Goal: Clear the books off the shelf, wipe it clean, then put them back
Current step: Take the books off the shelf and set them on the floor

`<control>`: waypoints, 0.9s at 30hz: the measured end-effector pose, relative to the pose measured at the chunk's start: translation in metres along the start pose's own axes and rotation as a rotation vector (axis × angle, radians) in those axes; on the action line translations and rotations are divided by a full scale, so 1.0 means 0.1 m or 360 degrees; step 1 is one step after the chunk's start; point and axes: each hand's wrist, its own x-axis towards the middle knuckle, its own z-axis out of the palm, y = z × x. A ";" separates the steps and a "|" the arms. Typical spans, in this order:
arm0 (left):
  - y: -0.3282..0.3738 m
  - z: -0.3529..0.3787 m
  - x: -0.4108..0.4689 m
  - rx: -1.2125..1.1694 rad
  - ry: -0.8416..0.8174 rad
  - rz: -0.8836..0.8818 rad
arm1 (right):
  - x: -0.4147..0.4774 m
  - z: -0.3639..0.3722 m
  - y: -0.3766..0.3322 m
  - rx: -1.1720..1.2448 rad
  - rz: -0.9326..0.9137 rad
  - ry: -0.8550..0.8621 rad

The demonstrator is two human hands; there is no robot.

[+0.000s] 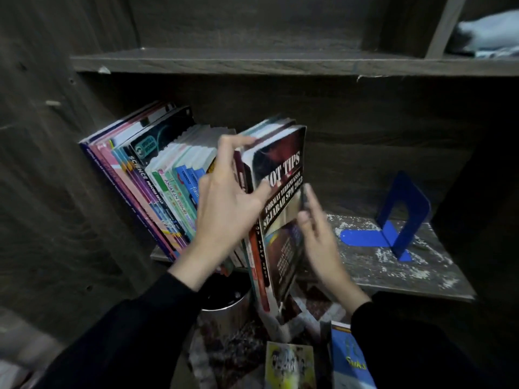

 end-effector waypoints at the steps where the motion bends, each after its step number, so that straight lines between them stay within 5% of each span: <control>1: 0.09 -0.08 0.00 -0.0091 -0.0006 -0.0046 | 0.02 -0.09 -0.02 0.0086 0.0117 0.0030; 7: 0.12 -0.32 -0.16 -0.0606 -0.0052 -0.0562 | -0.22 -0.70 -0.16 0.0734 0.0647 -0.0452; 16: -0.88 0.06 -1.31 -0.0120 -0.0473 -0.0914 | -1.19 -0.80 0.21 -0.0144 0.0709 -0.1110; 20: -1.19 0.38 -1.75 0.0177 -0.0780 -0.0893 | -1.62 -0.68 0.63 -0.0173 0.0979 -0.1134; 27: -2.06 0.98 -2.26 0.0214 -0.1138 -0.1501 | -2.00 -0.37 1.37 -0.0335 0.1485 -0.1153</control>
